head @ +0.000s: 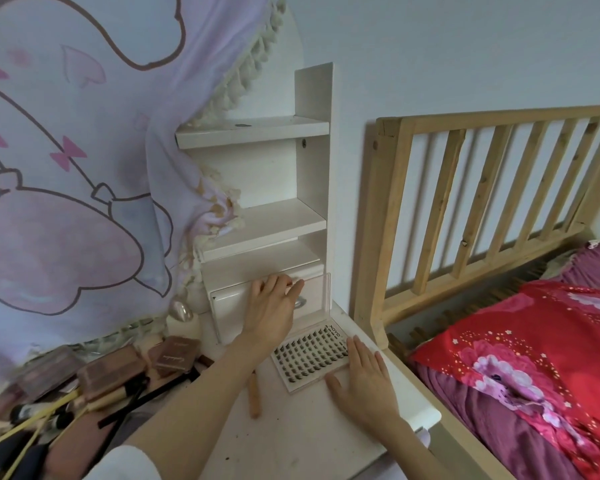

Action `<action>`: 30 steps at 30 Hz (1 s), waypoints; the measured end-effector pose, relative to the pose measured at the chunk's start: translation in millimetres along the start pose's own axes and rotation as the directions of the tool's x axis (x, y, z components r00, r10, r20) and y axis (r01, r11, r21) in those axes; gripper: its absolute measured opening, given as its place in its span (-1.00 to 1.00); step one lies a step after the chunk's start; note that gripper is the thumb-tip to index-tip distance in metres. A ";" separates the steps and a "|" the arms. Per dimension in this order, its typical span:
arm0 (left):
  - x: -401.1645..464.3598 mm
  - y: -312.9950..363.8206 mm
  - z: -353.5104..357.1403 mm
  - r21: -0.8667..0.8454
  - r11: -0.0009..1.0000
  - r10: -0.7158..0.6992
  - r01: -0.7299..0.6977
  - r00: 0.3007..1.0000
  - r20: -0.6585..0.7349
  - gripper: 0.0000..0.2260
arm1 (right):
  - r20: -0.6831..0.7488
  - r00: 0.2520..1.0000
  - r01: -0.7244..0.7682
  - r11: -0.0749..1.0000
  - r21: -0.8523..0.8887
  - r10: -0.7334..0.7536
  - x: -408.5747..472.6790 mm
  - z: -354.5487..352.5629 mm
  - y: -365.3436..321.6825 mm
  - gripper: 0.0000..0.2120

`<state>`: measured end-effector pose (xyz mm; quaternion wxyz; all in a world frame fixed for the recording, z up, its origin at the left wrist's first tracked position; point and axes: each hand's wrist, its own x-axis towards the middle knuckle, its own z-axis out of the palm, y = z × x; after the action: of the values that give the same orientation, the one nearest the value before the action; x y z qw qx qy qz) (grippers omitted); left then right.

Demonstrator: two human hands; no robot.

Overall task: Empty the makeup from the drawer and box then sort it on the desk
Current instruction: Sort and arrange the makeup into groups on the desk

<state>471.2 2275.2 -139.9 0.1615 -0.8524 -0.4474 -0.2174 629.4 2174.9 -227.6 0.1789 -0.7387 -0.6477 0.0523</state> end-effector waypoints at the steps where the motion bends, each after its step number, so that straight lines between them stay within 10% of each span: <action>1: -4.3 3.4 0.0 0.000 1.000 -0.017 0.017 0.998 0.056 -0.42 | 0.006 1.000 -0.003 1.000 -0.008 0.003 -0.2 0.8 -0.3 -0.02; 8: -18.4 6.3 -7.5 0.062 0.992 -0.121 0.109 0.958 0.258 -0.45 | 0.015 1.000 0.021 0.999 -0.033 -0.020 -17.6 -5.7 -4.0 -0.04; 20: -160.1 -49.0 -60.1 -0.151 0.972 -0.164 0.181 0.979 0.118 -0.62 | -0.176 0.897 0.435 0.879 0.195 -0.405 -59.2 6.5 -104.6 -0.57; 30: -268.6 -107.8 -80.9 -0.030 0.973 -0.222 0.230 0.962 0.162 -0.66 | 0.128 0.836 0.518 0.844 0.140 -0.534 -61.5 32.2 -192.9 -0.25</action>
<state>227.5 2110.2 -200.5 0.0791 -0.8139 -0.5476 -0.1774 428.9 2139.9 -203.0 0.1696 -0.5156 -0.8347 0.0930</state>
